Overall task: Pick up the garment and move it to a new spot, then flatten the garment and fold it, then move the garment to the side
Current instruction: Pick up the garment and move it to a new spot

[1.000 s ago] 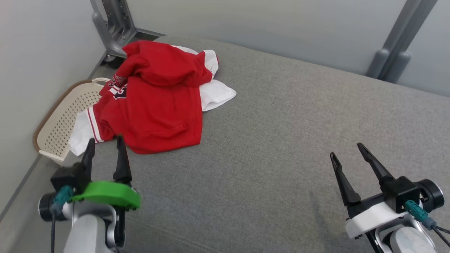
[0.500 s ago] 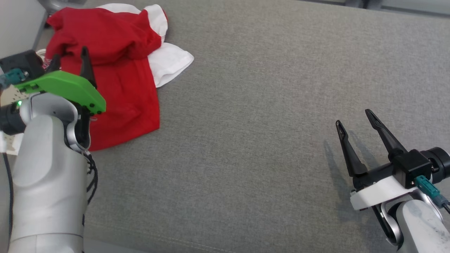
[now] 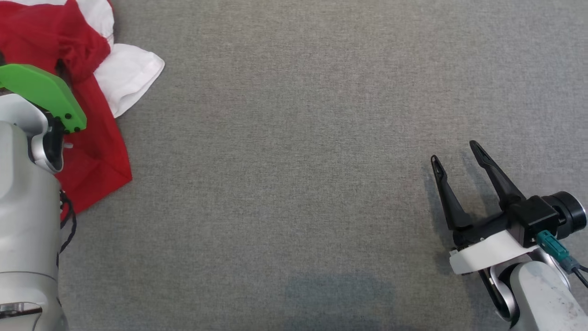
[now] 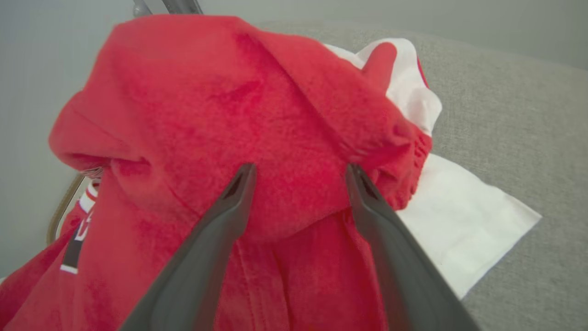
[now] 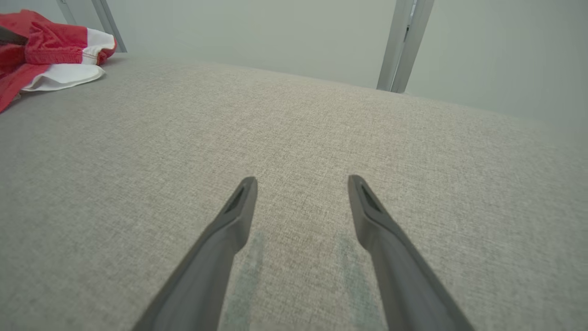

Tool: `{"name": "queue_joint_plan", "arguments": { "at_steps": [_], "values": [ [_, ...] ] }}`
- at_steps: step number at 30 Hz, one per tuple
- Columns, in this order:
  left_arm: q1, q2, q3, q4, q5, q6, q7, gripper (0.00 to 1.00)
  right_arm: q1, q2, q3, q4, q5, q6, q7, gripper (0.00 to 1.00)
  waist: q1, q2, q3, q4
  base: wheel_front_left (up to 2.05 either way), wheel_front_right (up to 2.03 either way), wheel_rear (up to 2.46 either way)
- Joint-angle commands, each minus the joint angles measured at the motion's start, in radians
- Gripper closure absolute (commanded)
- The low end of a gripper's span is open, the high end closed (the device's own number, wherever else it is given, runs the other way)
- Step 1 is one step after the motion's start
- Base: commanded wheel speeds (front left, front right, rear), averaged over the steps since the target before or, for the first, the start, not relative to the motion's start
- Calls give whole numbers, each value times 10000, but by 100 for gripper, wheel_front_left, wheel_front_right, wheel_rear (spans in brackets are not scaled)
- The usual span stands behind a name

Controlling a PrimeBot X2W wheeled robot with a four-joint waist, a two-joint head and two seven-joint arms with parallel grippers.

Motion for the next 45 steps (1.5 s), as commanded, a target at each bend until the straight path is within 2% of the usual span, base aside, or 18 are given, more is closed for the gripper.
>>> {"name": "queue_joint_plan", "arguments": {
  "at_steps": [1, 2, 4, 9, 14, 24, 25, 29, 35, 41, 45],
  "values": [
    [-212, 131, -34, 100, 95, 49, -15, 20, -68, 34, 10, -45, -34, 1, -30, 0, -2, 0, 338, -394, 0, 0, 0],
    [-245, 177, -80, 205, 139, 82, -65, 53, -62, 40, 15, -57, -37, 1, -30, 0, -2, 0, 347, -427, 0, 0, 0],
    [-277, 251, -130, 377, 169, 92, -174, 100, -39, 38, -12, -81, -42, 1, -30, 0, -2, 0, 378, -462, 0, 0, 0],
    [-359, 285, -207, 753, 196, 113, -553, 100, 6, 13, -91, -67, -48, 1, -30, 0, -2, 0, 316, -477, 0, 0, 0],
    [-541, 136, -375, 827, 233, -55, -1105, 100, 159, 84, -173, -12, -68, 1, -30, 0, -2, 0, 102, -335, 0, 0, 0],
    [-1046, -769, -1126, -4, 368, -720, -2139, 100, 380, 257, -64, 236, 19, 1, -30, 0, -2, 0, -641, 41, 0, 0, 0],
    [-1100, -1068, -1342, -381, 356, -874, -2240, 100, 425, 316, -39, 293, 61, 1, -30, 0, -2, 0, -868, 69, 0, 0, 0],
    [-982, -1581, -1915, -1471, 175, -1146, -2097, 100, 467, 444, -13, 371, 110, 1, -30, 0, -2, 0, -1283, 27, 0, 0, 0],
    [-119, -1997, -3274, -4060, -399, -1305, -1242, 100, 573, 716, -54, 455, 187, 1, -30, 0, -2, 0, -1811, -281, 0, 0, 0],
    [1688, -2073, -5115, -6857, -1328, -1295, -115, 100, 862, 923, -235, 494, 269, 1, -30, 0, -2, 0, -2088, -703, 0, 0, 0],
    [3106, -2073, -6119, -7970, -1796, -901, 334, 100, 1075, 1036, -313, 509, 250, 1, -30, 0, -2, 0, -2158, -1062, 0, 0, 0]
  ]
}}
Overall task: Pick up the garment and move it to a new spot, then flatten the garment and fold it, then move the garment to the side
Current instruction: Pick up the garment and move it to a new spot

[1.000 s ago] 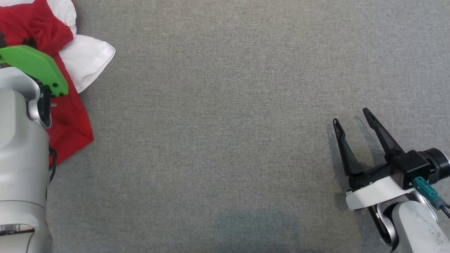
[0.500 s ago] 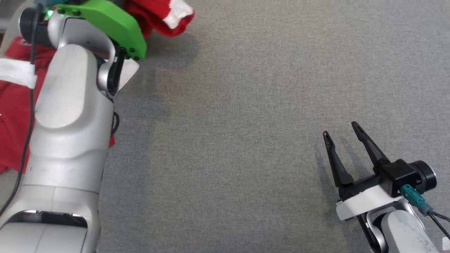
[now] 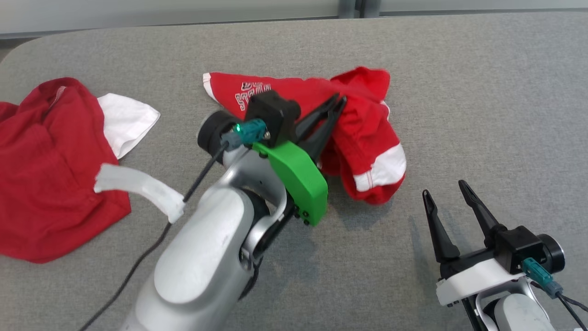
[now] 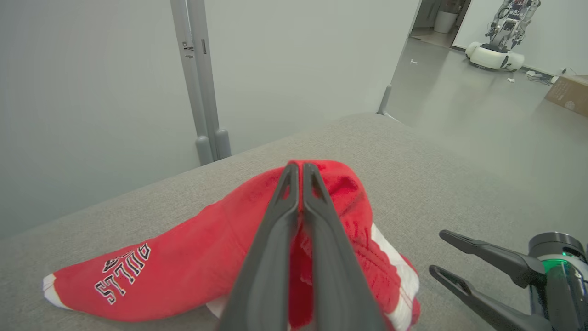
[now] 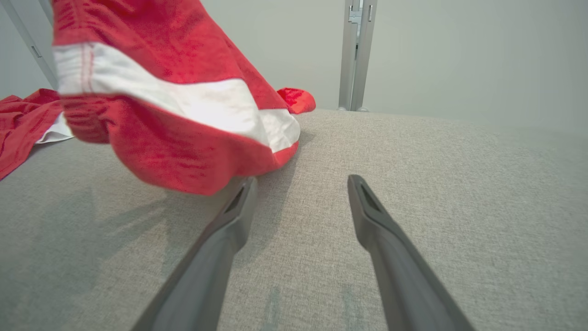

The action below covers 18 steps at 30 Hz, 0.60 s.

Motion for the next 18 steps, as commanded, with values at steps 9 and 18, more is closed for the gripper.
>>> {"name": "queue_joint_plan", "arguments": {
  "at_steps": [9, 18],
  "values": [
    [2850, 1771, 580, -925, -100, 1311, 424, 100, 527, 109, -122, -20, 13, 1, -30, 0, 1, -1, -231, -752, 0, 0, 0],
    [4959, 3180, 1902, -1446, -721, 2191, 427, 100, 706, 171, -229, 0, -43, 1, -30, 0, 1, -1, -471, -585, 0, 0, 0]
  ]
}}
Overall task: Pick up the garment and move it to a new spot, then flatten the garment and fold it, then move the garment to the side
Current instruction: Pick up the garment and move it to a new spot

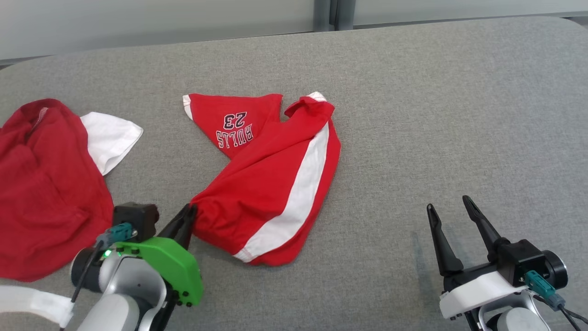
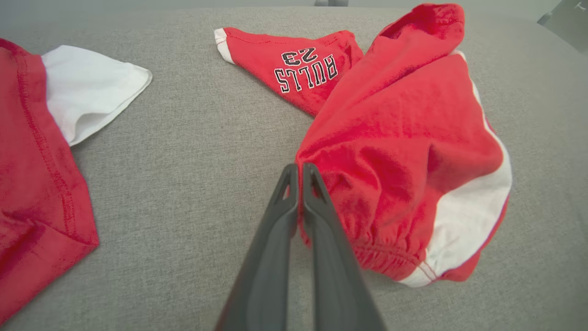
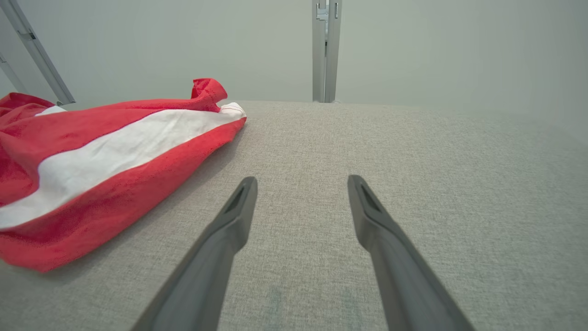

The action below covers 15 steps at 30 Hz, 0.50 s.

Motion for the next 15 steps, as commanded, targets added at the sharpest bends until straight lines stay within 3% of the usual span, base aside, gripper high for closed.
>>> {"name": "queue_joint_plan", "arguments": {
  "at_steps": [1, 9, 11, 12, 15],
  "values": [
    [351, 313, 263, -113, -4, 227, -6, 100, 159, -27, -1, 1, -51, 1, -29, 0, 1, 0, -89, 141, 0, 0, 0],
    [941, 664, 927, -314, -339, 698, 7, 100, 148, -143, 19, 34, -85, 1, -29, 0, 1, 0, -208, 584, 0, 0, 0],
    [983, 524, 927, -219, -478, 688, -56, 13, 100, -163, 75, 59, -90, 1, -29, 0, 1, 0, -233, 677, 0, 0, 0],
    [1006, 462, 907, -148, -531, 672, -73, 0, 72, -173, 107, 68, -91, 1, -29, 0, 1, 0, -249, 717, 0, 0, 0],
    [1116, 324, 914, 52, -563, 774, -196, 0, -15, -227, 203, 81, -80, 1, -29, 0, 1, 0, -304, 800, 0, 0, 0]
  ]
}}
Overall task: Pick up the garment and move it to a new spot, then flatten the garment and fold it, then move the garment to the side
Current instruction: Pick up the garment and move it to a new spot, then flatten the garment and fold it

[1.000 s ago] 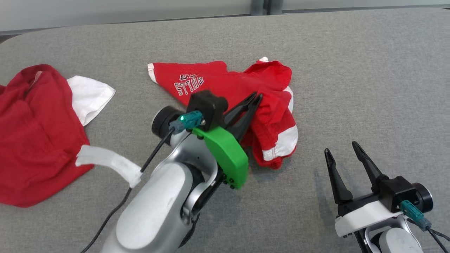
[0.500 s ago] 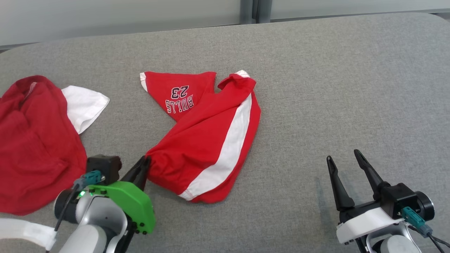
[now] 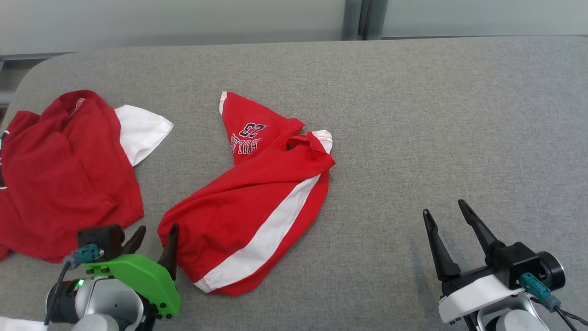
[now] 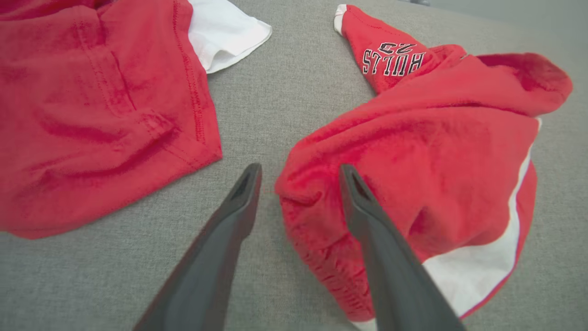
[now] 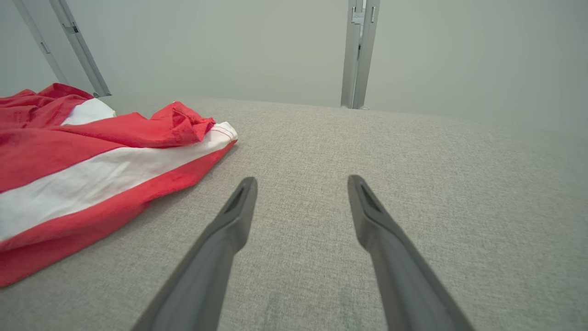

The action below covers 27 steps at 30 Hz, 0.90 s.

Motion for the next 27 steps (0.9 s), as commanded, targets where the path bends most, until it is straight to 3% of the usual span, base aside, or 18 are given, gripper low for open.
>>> {"name": "queue_joint_plan", "arguments": {
  "at_steps": [1, 5, 10, 15, 19, 27],
  "values": [
    [232, -25, 92, 54, -64, 101, -90, 0, -118, -83, 39, 1, -63, 1, -29, 0, 1, -1, -48, 49, 0, 0, 0],
    [912, -148, 628, -270, -596, 362, -400, 0, -258, -283, 123, -168, -49, 1, -28, 0, 1, -1, -1, 92, 0, 0, 0],
    [1582, -489, 411, -741, -1290, 35, -108, 0, -406, -493, -87, -359, 27, 1, -29, 0, 1, -1, 236, 357, 0, 0, 0],
    [1638, -956, -99, -272, -1406, -91, 42, 0, -672, -615, 70, -299, -31, 1, -29, 0, 1, -1, 408, 348, 0, 0, 0],
    [1722, -1104, -232, 318, -1288, 53, -129, 0, -707, -635, 114, -299, -14, 1, -29, 0, 1, -1, 464, 289, 0, 0, 0],
    [1527, -1520, -343, 703, -1612, -262, -369, 0, -476, -622, 18, -248, -6, 1, -29, 0, 1, -1, 446, 302, 0, 0, 0]
  ]
}}
